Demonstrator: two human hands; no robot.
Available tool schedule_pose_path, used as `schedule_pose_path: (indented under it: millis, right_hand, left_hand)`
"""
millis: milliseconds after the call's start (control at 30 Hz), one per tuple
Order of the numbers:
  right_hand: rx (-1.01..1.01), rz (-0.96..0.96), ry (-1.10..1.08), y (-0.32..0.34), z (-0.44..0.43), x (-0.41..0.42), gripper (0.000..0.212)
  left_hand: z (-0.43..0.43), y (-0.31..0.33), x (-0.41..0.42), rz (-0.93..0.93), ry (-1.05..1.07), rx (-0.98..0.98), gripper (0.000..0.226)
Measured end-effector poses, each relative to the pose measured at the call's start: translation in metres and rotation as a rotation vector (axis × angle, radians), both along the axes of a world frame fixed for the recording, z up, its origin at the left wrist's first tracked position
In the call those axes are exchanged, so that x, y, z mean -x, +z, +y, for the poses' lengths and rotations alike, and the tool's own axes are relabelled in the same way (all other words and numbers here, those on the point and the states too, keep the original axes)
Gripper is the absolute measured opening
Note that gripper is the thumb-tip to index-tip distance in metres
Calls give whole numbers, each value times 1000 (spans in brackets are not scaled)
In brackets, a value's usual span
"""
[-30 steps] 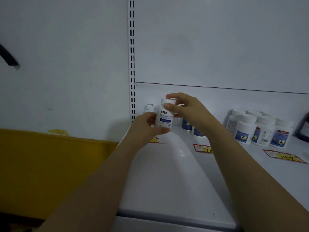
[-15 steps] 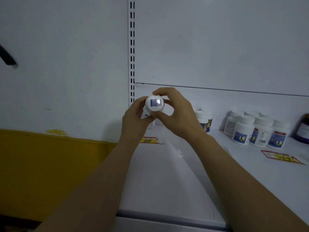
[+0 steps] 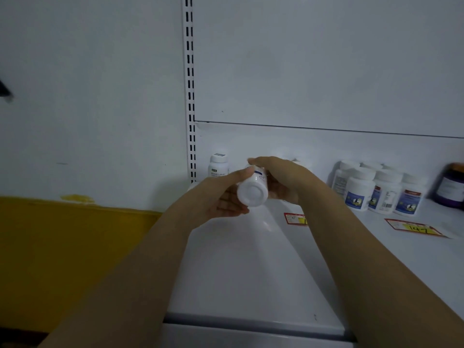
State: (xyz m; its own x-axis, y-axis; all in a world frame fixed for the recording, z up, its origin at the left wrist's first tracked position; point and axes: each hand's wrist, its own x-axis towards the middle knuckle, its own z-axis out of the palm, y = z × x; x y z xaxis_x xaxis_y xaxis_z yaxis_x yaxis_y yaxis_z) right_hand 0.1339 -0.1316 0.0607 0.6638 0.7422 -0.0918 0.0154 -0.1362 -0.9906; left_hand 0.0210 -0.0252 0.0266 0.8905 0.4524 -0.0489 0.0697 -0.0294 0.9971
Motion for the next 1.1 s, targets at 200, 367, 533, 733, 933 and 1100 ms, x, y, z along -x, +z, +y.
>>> schedule_pose_path:
  millis: [200, 367, 533, 733, 933, 1100]
  right_hand:
    - [-4, -160, -36, 3, 1, -7, 25]
    - [-28, -421, 103, 12, -10, -9, 30]
    - [75, -604, 39, 13, -3, -9, 28]
    - [73, -653, -73, 16, 29, -22, 28]
    - [236, -800, -132, 6, 65, -35, 31]
    - [262, -775, -154, -18, 82, -44, 40]
  left_hand:
    - [3, -3, -3, -47, 32, -57, 44]
    - [7, -8, -4, -185, 96, -294, 29]
    - [3, -13, -8, -92, 248, -659, 42]
    - [24, -36, -9, 385, 186, -1126, 114]
    - [24, -44, -11, 528, 71, -1047, 125]
    - [27, -48, -16, 560, 64, -1057, 124]
